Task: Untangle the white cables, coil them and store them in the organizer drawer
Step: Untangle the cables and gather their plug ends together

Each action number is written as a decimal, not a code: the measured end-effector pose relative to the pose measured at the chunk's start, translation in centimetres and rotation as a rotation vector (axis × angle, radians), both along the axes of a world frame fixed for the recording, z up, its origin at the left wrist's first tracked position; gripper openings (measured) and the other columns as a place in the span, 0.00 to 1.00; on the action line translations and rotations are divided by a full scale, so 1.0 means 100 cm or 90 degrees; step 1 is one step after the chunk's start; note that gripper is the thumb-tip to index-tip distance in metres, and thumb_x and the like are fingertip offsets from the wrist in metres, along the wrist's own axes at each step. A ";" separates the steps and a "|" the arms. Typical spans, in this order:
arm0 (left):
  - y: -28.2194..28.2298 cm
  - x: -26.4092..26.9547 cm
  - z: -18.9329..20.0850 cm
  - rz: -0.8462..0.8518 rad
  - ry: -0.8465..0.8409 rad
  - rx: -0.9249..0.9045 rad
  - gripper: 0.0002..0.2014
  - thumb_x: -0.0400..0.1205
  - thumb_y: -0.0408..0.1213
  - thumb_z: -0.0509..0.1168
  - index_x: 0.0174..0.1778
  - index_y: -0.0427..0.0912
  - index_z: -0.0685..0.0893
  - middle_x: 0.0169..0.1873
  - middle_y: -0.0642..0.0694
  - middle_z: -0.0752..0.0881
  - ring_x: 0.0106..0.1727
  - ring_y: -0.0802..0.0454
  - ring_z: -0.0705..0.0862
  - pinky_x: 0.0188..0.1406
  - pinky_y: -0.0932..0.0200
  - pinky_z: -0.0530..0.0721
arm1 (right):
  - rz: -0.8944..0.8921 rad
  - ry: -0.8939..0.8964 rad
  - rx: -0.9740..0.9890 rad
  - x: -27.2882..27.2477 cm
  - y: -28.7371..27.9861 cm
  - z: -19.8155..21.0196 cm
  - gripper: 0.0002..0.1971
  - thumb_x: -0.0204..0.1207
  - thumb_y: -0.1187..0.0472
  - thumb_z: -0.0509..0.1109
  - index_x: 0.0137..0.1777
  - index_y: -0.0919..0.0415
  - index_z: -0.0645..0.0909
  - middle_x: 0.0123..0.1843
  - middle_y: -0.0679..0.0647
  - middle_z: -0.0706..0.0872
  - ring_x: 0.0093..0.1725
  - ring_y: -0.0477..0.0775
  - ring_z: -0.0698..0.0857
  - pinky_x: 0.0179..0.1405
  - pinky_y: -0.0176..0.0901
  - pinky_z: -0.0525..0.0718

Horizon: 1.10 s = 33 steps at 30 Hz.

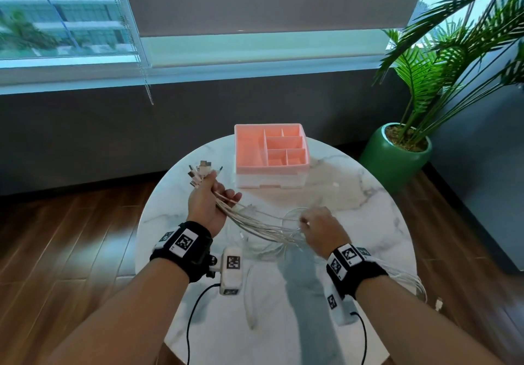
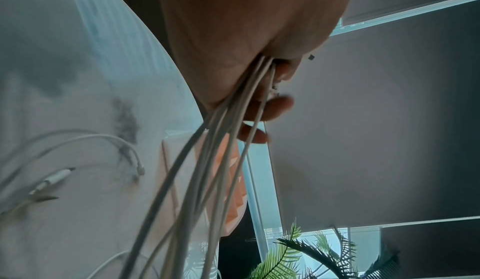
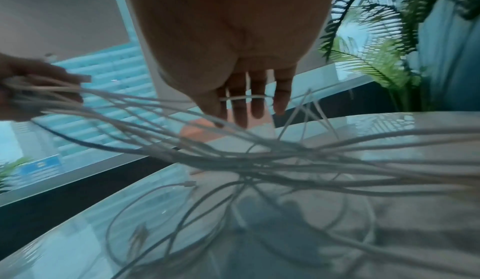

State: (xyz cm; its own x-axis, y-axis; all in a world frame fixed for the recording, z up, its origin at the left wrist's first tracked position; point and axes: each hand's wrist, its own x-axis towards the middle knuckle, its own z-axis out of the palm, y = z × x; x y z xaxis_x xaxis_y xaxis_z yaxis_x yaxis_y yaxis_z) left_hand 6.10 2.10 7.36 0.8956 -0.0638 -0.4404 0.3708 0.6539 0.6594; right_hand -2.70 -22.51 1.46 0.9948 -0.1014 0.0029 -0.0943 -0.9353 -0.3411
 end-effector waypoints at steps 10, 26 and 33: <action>0.002 -0.002 0.003 -0.078 -0.035 0.111 0.19 0.89 0.43 0.64 0.33 0.46 0.69 0.26 0.50 0.67 0.19 0.58 0.60 0.14 0.67 0.56 | -0.234 0.116 0.154 0.021 -0.070 0.043 0.13 0.84 0.51 0.67 0.49 0.57 0.89 0.45 0.58 0.91 0.44 0.60 0.87 0.42 0.46 0.82; -0.011 -0.010 0.021 -0.145 -0.133 0.170 0.11 0.87 0.46 0.68 0.55 0.42 0.80 0.29 0.46 0.81 0.20 0.57 0.61 0.16 0.66 0.57 | 0.104 -0.016 0.741 0.059 0.052 0.159 0.06 0.80 0.75 0.68 0.55 0.72 0.79 0.43 0.69 0.91 0.31 0.58 0.85 0.32 0.46 0.83; -0.008 -0.011 0.017 -0.143 -0.144 0.216 0.10 0.83 0.29 0.71 0.38 0.40 0.80 0.37 0.38 0.87 0.18 0.58 0.63 0.13 0.66 0.61 | 0.116 0.136 0.679 0.036 0.075 0.095 0.08 0.77 0.77 0.70 0.51 0.66 0.76 0.41 0.68 0.91 0.31 0.58 0.88 0.32 0.46 0.83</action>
State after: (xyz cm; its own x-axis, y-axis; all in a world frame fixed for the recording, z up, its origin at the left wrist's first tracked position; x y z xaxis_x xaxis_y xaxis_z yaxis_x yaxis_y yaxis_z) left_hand 5.02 1.34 9.09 0.9520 -0.1528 -0.2653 0.3009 0.3069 0.9029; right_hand 0.87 -15.03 10.95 0.9648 0.1985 -0.1726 -0.1380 -0.1769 -0.9745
